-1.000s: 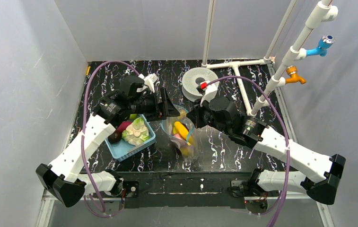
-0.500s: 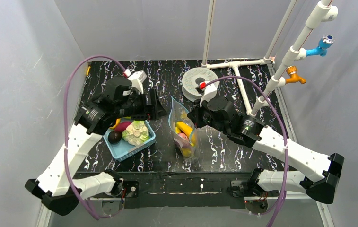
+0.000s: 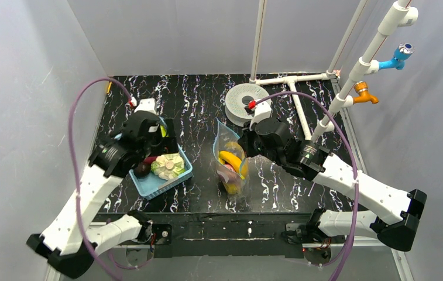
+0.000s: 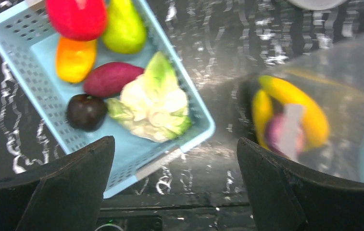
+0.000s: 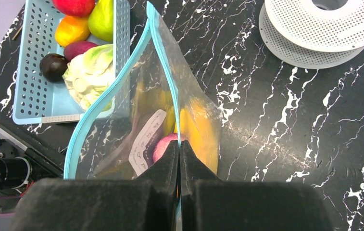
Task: Place the food in the zip-top bag and seal the zipper
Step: Pick up the fake vegetable from the bin.
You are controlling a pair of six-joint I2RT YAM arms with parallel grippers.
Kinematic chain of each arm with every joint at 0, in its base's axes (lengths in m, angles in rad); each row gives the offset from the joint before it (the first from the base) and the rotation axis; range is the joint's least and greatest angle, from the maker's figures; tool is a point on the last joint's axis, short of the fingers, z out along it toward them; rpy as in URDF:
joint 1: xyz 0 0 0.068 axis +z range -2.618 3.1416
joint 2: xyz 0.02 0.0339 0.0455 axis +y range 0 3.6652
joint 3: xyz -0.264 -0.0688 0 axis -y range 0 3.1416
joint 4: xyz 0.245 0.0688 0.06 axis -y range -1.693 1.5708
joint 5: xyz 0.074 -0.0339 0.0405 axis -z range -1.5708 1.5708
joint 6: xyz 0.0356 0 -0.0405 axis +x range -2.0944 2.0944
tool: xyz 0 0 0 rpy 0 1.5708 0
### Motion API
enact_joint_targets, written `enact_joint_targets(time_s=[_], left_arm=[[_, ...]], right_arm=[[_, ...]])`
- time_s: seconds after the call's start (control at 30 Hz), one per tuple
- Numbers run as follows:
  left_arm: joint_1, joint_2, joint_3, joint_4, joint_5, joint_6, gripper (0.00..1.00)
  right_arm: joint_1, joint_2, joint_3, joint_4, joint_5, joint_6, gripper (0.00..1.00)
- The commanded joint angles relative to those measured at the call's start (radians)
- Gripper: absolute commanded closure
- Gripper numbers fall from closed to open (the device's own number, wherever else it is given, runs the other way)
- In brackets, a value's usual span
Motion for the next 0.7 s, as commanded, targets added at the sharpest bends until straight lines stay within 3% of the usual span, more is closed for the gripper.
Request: enact_joint_targets(time_s=[0.0,0.17,0.27,0.4,0.67], left_arm=[[0.085,0.122,-0.014,-0.073,-0.096,0.029,0.02],[0.287,0.165,-0.099,0.027,-0.02,0.033,0.02],[0.35,0.195,-0.141,0.011,-0.11,-0.064,0.02],[0.419,0.198,-0.272,0.053,-0.082,-0.17,0.02],[0.497,0.136,-0.459,0.184,-0.056,-0.245,0.24]], right_arm=[[0.005,-0.001,0.046,-0.003,0.027,-0.011,0.99],[0.005,-0.012,0.035,0.004,0.01,-0.007,0.99],[0.005,-0.022,0.031,0.003,0.012,-0.008,0.99],[0.005,-0.047,0.012,0.013,0.019,-0.006,0.99],[0.005,-0.036,0.007,0.033,0.004,-0.01,0.99]])
